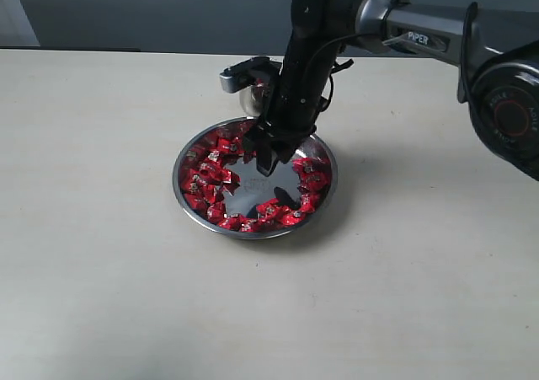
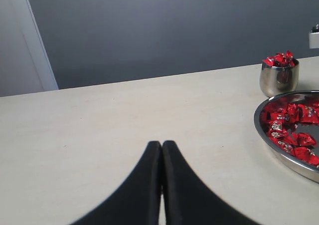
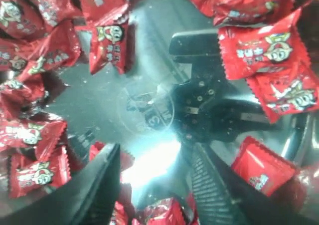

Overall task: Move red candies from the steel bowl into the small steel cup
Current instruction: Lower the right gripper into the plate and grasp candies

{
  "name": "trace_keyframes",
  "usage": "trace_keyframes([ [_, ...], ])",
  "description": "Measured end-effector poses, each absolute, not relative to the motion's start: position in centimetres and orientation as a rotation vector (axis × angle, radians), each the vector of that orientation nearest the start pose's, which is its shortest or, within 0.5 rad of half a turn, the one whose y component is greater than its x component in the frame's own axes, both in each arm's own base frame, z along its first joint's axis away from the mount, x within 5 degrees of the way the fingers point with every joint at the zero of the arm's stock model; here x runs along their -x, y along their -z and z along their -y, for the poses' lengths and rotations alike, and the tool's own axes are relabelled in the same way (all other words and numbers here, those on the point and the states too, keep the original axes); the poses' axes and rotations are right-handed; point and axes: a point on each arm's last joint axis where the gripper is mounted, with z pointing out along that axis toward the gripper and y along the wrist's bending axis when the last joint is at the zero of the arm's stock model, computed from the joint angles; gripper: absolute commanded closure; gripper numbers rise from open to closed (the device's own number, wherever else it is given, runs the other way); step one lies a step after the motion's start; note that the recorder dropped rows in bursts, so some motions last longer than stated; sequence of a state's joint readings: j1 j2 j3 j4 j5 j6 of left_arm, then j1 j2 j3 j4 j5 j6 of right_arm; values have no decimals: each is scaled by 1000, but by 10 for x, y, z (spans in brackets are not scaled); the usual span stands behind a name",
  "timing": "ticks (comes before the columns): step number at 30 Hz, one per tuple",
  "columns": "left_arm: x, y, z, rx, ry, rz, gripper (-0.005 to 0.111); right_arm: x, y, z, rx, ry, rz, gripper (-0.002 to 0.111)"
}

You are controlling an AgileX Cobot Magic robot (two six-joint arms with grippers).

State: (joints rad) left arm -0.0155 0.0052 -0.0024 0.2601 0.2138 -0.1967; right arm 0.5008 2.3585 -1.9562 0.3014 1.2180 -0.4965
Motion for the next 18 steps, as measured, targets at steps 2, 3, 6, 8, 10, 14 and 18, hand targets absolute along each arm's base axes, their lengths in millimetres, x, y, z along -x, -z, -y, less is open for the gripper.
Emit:
trace_keyframes([
  [2, -56, -195, -4, -21, -78, -1693, 106, -404, -157, -250, 1303, -441, -2778, 63],
  [3, -56, -195, -4, -21, -78, -1693, 106, -403, -159, -249, 1299, -441, -2782, 63],
  [6, -56, -195, -4, -21, -78, -1693, 106, -395, -156, -245, 1292, -449, -2823, 63],
  [8, -56, -195, -4, -21, -78, -1693, 106, -389, -149, -243, 1295, -453, -2857, 63],
  [10, -56, -195, -4, -21, -78, -1693, 106, -386, -144, -242, 1298, -467, -2878, 63],
  [14, -56, -195, -4, -21, -78, -1693, 106, -382, -143, -245, 1307, -522, -2875, 63],
  [18, -56, -195, -4, -21, -78, -1693, 106, -377, -143, -253, 1340, -530, -2861, 63],
])
